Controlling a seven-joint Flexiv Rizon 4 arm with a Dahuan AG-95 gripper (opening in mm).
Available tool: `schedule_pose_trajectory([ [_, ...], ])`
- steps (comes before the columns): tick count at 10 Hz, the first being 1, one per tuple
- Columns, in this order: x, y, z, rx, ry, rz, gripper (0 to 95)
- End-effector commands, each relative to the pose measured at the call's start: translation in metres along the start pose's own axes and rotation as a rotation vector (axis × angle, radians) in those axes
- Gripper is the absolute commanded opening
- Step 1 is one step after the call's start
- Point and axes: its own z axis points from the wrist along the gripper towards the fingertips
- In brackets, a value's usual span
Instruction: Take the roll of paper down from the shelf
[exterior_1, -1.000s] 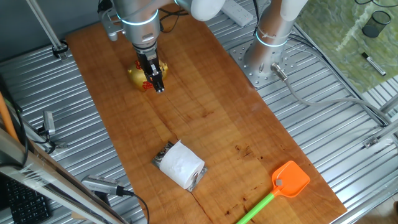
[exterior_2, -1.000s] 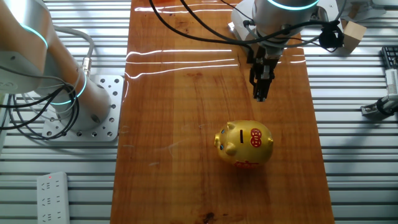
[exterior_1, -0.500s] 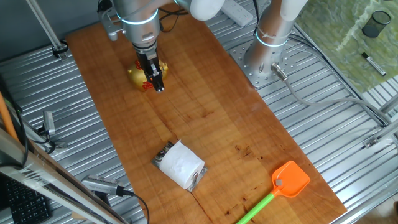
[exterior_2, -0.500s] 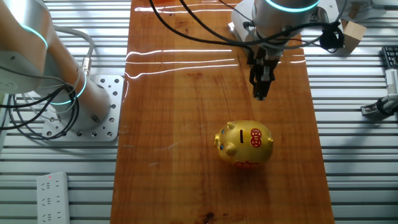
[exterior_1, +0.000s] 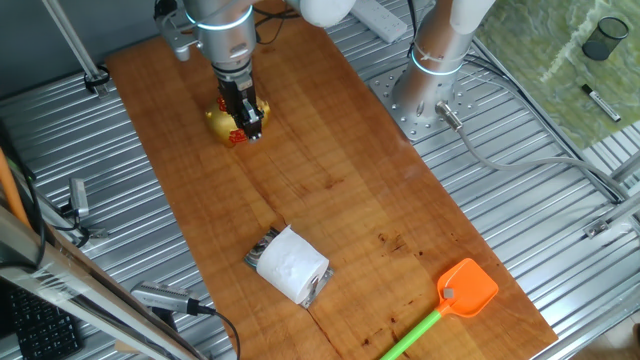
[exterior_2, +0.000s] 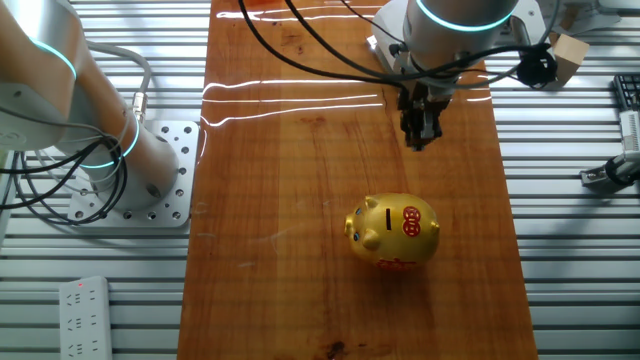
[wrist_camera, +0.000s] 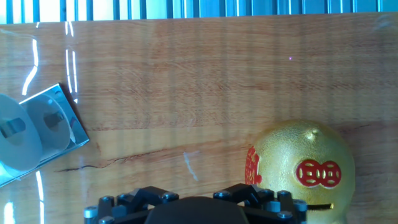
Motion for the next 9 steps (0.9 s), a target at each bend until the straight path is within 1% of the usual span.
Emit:
schedule_pose_trajectory([
  [1,0.0000,0.0003,0.0000,0.001,0.000,0.003,0.0],
  [4,0.0001,0.0006,-0.0004,0.002,0.000,-0.001,0.0],
  [8,0.0003,0.0009,-0.0009,0.021,0.004,0.005,0.0],
  [9,0.0004,0.0010,-0.0011,0.020,0.005,0.006,0.0],
])
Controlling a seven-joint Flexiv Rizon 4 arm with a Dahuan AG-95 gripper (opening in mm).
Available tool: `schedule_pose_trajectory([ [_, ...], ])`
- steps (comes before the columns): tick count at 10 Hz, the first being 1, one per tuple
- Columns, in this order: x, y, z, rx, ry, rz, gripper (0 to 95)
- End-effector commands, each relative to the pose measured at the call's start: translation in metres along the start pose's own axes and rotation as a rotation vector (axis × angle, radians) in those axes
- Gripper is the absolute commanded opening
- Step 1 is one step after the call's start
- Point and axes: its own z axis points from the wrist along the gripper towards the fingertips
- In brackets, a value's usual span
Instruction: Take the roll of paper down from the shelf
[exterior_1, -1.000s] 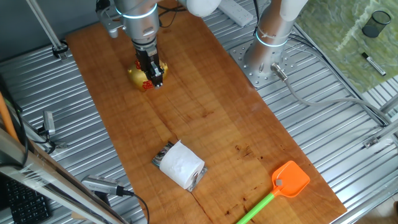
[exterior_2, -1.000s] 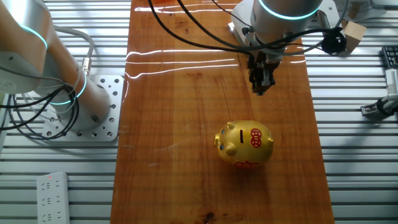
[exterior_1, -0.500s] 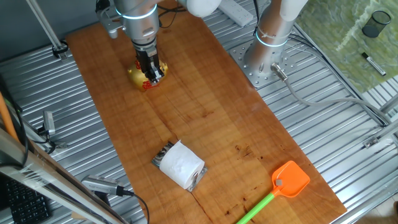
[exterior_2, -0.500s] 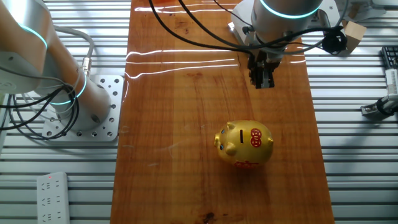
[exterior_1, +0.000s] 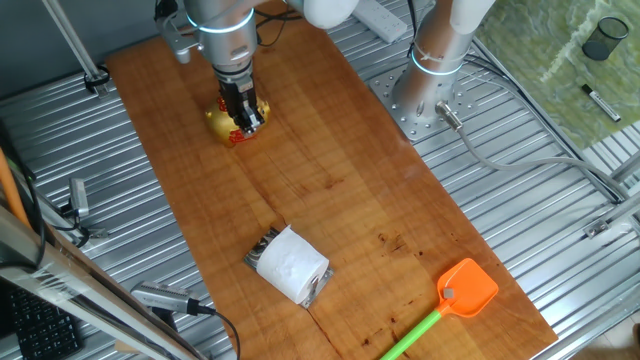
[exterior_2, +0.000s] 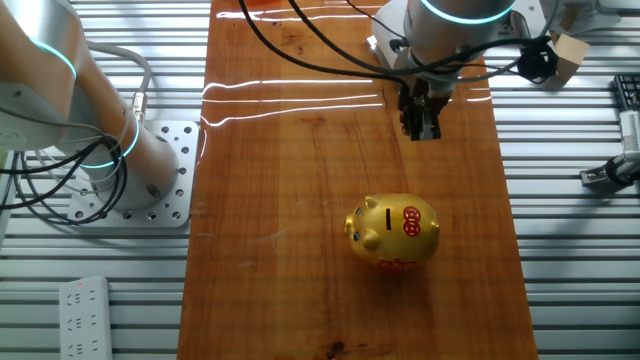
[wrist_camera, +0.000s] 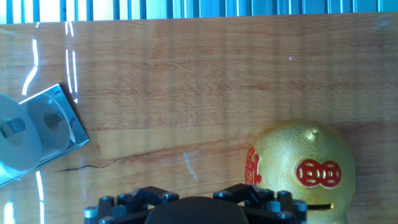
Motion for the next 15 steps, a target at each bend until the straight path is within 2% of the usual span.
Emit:
schedule_pose_trajectory([
  [1,0.000,0.001,0.000,-0.003,0.005,0.008,0.0],
  [7,0.001,0.002,-0.002,-0.012,0.001,0.021,0.0],
  [10,0.001,0.002,-0.003,-0.014,0.009,0.021,0.0],
  [12,-0.003,0.004,-0.006,-0.022,-0.002,-0.039,0.0],
  [13,-0.009,0.013,-0.015,-0.043,0.000,-0.074,0.0],
  [14,-0.014,0.037,-0.028,-0.045,0.008,-0.111,0.0],
  [15,-0.019,0.058,-0.033,-0.027,0.012,-0.204,0.0],
])
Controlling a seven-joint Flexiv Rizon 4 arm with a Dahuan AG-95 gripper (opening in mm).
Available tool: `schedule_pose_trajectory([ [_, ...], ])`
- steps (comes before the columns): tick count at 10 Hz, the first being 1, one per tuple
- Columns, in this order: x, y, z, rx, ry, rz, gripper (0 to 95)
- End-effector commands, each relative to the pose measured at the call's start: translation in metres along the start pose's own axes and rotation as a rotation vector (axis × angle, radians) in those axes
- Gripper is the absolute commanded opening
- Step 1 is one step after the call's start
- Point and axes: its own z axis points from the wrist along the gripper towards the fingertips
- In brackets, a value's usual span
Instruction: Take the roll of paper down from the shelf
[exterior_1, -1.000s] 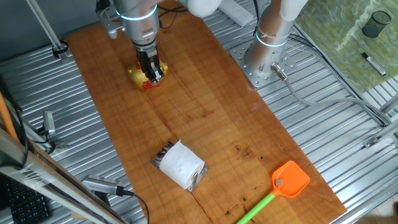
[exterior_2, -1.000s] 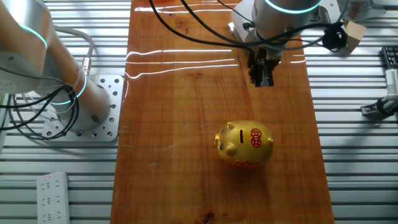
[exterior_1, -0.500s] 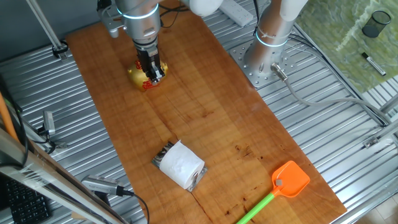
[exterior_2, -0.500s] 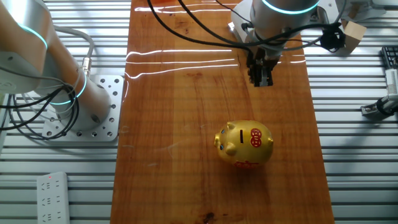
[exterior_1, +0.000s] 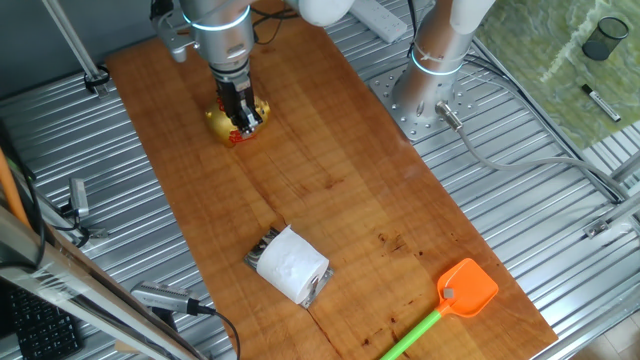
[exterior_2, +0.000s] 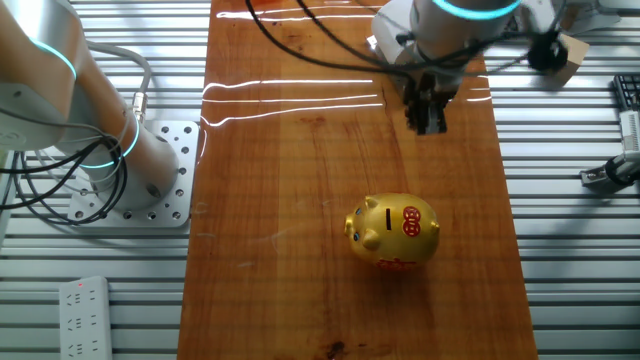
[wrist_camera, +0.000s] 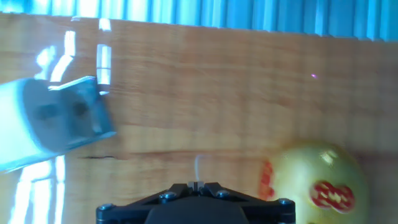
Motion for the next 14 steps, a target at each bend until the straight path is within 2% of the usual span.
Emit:
schedule_pose_trajectory([
  [1,-0.018,0.049,-0.009,0.005,0.011,-0.288,0.0],
  [2,-0.022,0.061,-0.009,0.006,0.005,-0.401,0.0],
  [4,-0.041,0.093,-0.003,0.004,0.008,-0.743,0.0],
  [5,-0.044,0.104,-0.002,0.005,0.012,-0.810,0.0],
  [6,-0.046,0.118,0.002,0.014,0.020,-0.942,0.0],
  [7,-0.046,0.123,0.004,0.018,0.022,-0.988,0.0],
  [8,-0.046,0.143,0.009,0.038,0.038,-1.191,0.0],
  [9,-0.046,0.152,0.010,0.036,0.047,-1.281,0.0],
  [10,-0.048,0.158,0.010,0.029,0.043,-1.353,0.0],
  [11,-0.052,0.168,0.009,0.014,0.028,-1.439,0.0],
  [12,-0.056,0.171,0.006,0.005,0.018,-1.482,0.0],
  [13,-0.067,0.184,0.000,-0.008,0.003,-1.579,0.0],
  [14,-0.071,0.188,-0.002,-0.007,0.008,-1.613,0.0],
])
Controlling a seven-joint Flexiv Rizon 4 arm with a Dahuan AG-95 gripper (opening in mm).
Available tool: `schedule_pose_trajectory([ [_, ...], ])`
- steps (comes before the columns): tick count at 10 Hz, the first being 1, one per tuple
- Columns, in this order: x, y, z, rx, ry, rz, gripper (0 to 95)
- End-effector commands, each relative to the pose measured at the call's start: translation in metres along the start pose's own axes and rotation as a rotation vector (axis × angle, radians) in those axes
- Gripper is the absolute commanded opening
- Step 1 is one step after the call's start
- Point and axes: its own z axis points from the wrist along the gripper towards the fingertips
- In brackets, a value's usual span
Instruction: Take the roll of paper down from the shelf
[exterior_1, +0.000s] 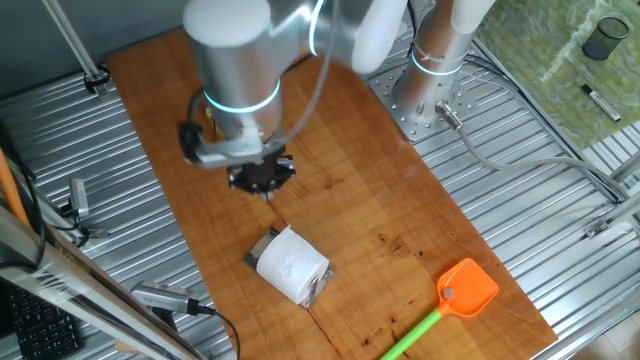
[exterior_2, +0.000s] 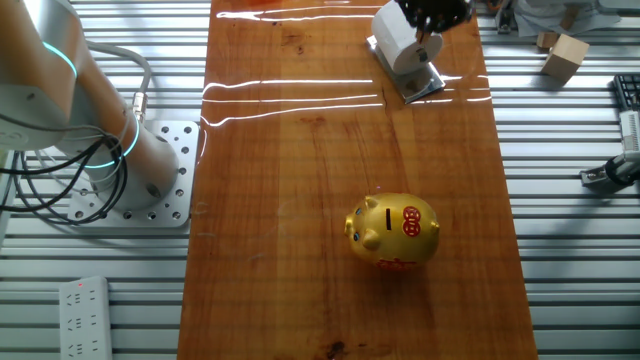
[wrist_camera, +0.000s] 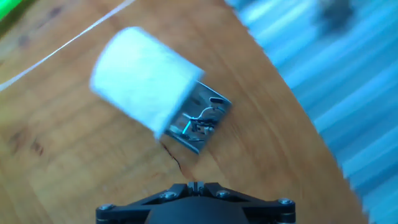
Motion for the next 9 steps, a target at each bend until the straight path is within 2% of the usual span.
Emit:
schedule_pose_trajectory([
  [1,-0.063,-0.010,-0.012,-0.021,-0.010,-0.485,0.0],
  [2,-0.071,-0.013,-0.015,-0.029,-0.012,-0.516,0.0],
  [4,-0.091,-0.017,-0.021,-0.025,-0.009,-0.585,0.0],
  [5,-0.095,-0.018,-0.022,-0.025,-0.008,-0.609,0.0],
  [9,-0.095,-0.018,-0.022,-0.027,0.010,-0.615,0.0],
])
